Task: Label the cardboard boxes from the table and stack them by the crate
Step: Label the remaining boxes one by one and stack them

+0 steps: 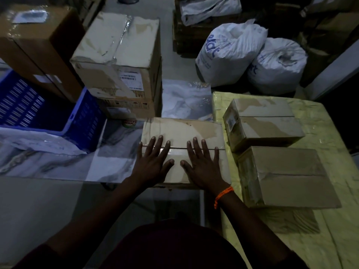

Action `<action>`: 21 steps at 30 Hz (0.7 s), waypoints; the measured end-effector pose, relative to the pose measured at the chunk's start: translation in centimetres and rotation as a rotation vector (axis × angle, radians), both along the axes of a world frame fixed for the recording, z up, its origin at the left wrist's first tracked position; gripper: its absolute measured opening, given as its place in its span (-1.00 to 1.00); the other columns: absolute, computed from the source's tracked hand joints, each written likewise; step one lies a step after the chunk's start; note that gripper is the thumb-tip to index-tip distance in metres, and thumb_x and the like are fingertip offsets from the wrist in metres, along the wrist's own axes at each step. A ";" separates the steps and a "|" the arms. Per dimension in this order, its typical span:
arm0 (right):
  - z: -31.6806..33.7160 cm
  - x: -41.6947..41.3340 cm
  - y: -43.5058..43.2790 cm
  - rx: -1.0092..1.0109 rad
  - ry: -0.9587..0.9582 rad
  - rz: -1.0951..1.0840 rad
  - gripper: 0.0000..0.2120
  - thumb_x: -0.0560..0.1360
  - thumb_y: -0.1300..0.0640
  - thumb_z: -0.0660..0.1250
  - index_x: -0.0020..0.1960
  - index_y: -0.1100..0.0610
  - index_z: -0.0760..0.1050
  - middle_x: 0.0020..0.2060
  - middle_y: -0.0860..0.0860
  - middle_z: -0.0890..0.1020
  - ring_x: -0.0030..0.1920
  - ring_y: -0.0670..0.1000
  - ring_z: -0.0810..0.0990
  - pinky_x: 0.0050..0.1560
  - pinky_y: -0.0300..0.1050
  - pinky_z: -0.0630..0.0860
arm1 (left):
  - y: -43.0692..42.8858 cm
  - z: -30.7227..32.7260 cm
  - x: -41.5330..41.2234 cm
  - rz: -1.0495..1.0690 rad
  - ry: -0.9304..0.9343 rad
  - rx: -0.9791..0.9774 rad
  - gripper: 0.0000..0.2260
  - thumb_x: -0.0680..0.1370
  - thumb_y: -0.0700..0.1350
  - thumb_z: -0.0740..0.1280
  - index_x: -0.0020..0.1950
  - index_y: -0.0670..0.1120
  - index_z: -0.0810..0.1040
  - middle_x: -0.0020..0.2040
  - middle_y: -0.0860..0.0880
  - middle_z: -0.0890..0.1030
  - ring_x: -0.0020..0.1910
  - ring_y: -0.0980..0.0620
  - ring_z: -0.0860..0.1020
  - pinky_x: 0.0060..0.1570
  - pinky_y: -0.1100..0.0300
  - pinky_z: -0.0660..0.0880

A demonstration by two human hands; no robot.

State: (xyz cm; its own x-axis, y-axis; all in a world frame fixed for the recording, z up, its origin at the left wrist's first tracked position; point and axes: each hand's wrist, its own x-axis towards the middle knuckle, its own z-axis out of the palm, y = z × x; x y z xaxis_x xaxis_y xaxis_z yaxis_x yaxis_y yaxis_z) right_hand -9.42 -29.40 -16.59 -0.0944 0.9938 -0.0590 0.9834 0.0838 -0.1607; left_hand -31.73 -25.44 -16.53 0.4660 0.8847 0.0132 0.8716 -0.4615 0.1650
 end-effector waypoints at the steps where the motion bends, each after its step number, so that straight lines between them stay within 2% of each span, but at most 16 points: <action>1: -0.1 0.3 -0.3 -0.015 -0.002 -0.001 -0.22 0.59 -0.43 -0.29 0.70 -0.05 -0.11 0.68 -0.02 -0.15 0.66 0.08 -0.22 0.52 0.32 -0.36 | 0.0 -0.3 -0.3 -0.002 0.006 0.016 -0.34 0.66 0.31 -0.13 0.62 -0.03 0.28 0.63 -0.15 0.19 0.61 -0.20 0.17 0.48 -0.31 0.00; 6: 0.0 0.7 -0.7 -0.059 0.002 -0.005 -0.21 0.57 -0.45 -0.33 0.69 -0.08 -0.17 0.67 -0.03 -0.21 0.66 0.08 -0.27 0.50 0.30 -0.45 | -0.2 -0.8 -0.1 -0.003 0.017 0.005 -0.35 0.65 0.32 -0.11 0.63 0.00 0.22 0.65 -0.12 0.14 0.63 -0.17 0.10 0.50 -0.35 0.00; 9: 0.2 0.5 -0.6 -0.055 0.020 -0.007 -0.19 0.58 -0.46 -0.29 0.70 -0.04 -0.14 0.68 -0.01 -0.18 0.67 0.11 -0.22 0.53 0.36 -0.36 | -0.1 -0.5 -0.2 0.040 -0.007 -0.021 -0.34 0.63 0.35 -0.10 0.65 0.06 0.15 0.67 -0.05 0.06 0.65 -0.12 0.01 0.50 -0.25 -0.18; 10: 0.2 0.7 -0.6 -0.042 0.035 -0.042 -0.17 0.57 -0.48 -0.26 0.70 -0.03 -0.15 0.67 0.00 -0.20 0.66 0.10 -0.24 0.54 0.36 -0.35 | -0.1 -0.3 -0.2 0.055 -0.023 -0.034 -0.34 0.62 0.36 -0.09 0.65 0.07 0.14 0.67 -0.03 0.03 0.65 -0.10 -0.02 0.50 -0.21 -0.21; 12: 0.7 1.3 -1.0 -0.025 0.113 -0.226 -0.11 0.55 -0.51 -0.14 0.69 -0.02 -0.20 0.67 0.01 -0.23 0.66 0.09 -0.26 0.54 0.33 -0.34 | -0.3 0.0 0.0 0.087 -0.058 -0.061 -0.33 0.61 0.36 -0.06 0.65 0.07 0.15 0.67 -0.02 0.04 0.65 -0.09 -0.03 0.51 -0.26 -0.13; 14: 1.1 2.7 -0.9 -0.023 0.259 -0.509 -0.04 0.53 -0.51 0.06 0.69 0.04 -0.13 0.68 0.09 -0.07 0.67 0.17 -0.07 0.57 0.34 -0.08 | -0.6 0.1 0.3 0.122 -0.103 -0.077 -0.33 0.60 0.35 -0.01 0.62 0.03 0.23 0.66 -0.03 0.10 0.64 -0.10 0.02 0.49 -0.33 0.01; 15: 1.6 3.7 -0.7 -0.050 0.356 -0.624 0.00 0.49 -0.51 0.15 0.68 0.09 -0.01 0.65 0.15 0.11 0.63 0.22 0.12 0.56 0.32 0.13 | -0.9 0.2 0.6 0.133 -0.132 -0.076 -0.33 0.60 0.33 0.02 0.61 0.00 0.27 0.65 -0.05 0.14 0.64 -0.11 0.05 0.49 -0.36 0.08; 17: 2.1 6.0 0.1 -0.089 0.622 -0.731 -0.03 0.37 -0.50 0.32 0.53 0.14 0.32 0.43 0.17 0.50 0.41 0.20 0.49 0.38 0.16 0.46 | -1.4 0.2 1.7 0.146 -0.179 -0.075 -0.34 0.59 0.31 0.07 0.60 -0.01 0.27 0.65 -0.06 0.16 0.64 -0.11 0.05 0.47 -0.38 0.12; 19: 3.0 8.0 0.7 -0.106 0.792 -0.736 -0.27 0.41 -0.30 0.49 0.38 0.15 0.47 0.25 0.10 0.64 0.26 0.11 0.60 0.26 0.01 0.53 | -2.1 0.4 3.2 0.150 -0.215 -0.105 -0.33 0.59 0.30 0.08 0.62 0.01 0.22 0.66 -0.05 0.11 0.65 -0.10 0.00 0.47 -0.38 0.03; 21: 4.1 9.6 1.2 -0.119 0.831 -0.699 -0.41 0.46 -0.11 0.56 0.35 0.16 0.51 0.21 0.08 0.65 0.24 0.08 0.60 0.22 -0.06 0.54 | -2.7 0.4 4.7 0.138 -0.254 -0.114 -0.33 0.58 0.28 0.10 0.64 0.01 0.18 0.67 -0.05 0.07 0.65 -0.09 -0.05 0.47 -0.39 -0.01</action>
